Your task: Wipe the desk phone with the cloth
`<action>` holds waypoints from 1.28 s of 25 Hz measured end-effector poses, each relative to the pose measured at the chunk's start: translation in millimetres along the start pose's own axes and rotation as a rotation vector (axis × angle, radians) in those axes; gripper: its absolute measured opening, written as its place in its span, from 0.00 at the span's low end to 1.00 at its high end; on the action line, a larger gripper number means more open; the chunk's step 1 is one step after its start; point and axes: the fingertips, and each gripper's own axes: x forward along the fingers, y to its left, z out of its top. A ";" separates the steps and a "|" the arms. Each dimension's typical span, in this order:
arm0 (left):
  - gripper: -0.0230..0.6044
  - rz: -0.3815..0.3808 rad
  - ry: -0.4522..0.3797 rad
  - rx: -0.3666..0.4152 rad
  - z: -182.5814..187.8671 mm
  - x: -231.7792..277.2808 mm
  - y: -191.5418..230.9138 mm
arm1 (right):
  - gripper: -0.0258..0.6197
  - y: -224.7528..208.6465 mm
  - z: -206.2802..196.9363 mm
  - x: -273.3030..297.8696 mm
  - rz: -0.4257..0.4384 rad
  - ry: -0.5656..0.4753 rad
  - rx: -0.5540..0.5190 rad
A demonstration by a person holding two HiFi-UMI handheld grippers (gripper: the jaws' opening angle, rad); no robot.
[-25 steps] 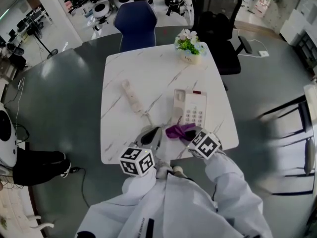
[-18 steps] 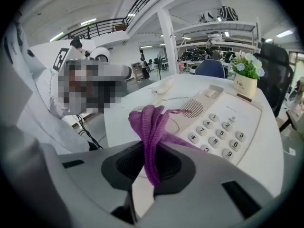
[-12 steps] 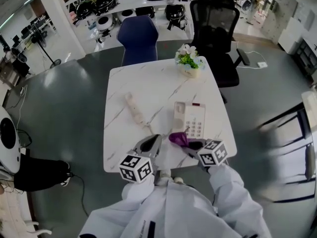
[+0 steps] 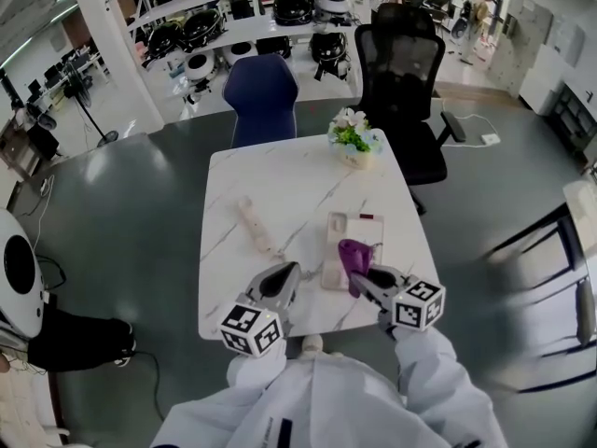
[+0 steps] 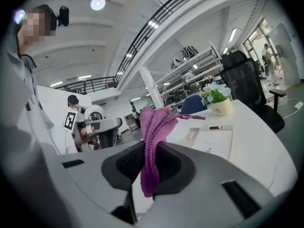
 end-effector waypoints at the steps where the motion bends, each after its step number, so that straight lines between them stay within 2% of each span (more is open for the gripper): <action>1: 0.03 -0.001 -0.011 0.013 4.3 -1.2 -0.1 | 0.10 -0.2 7.0 -2.1 -0.002 -0.038 0.002; 9: 0.03 0.016 -0.074 0.049 28.4 -10.3 7.7 | 0.10 -5.3 49.7 -23.5 -0.063 -0.226 -0.022; 18: 0.03 0.054 -0.119 0.089 50.5 -23.7 19.4 | 0.10 -11.1 84.9 -50.6 -0.165 -0.339 -0.082; 32: 0.03 0.105 -0.152 0.095 63.2 -28.7 25.7 | 0.10 -18.4 98.5 -62.4 -0.217 -0.346 -0.155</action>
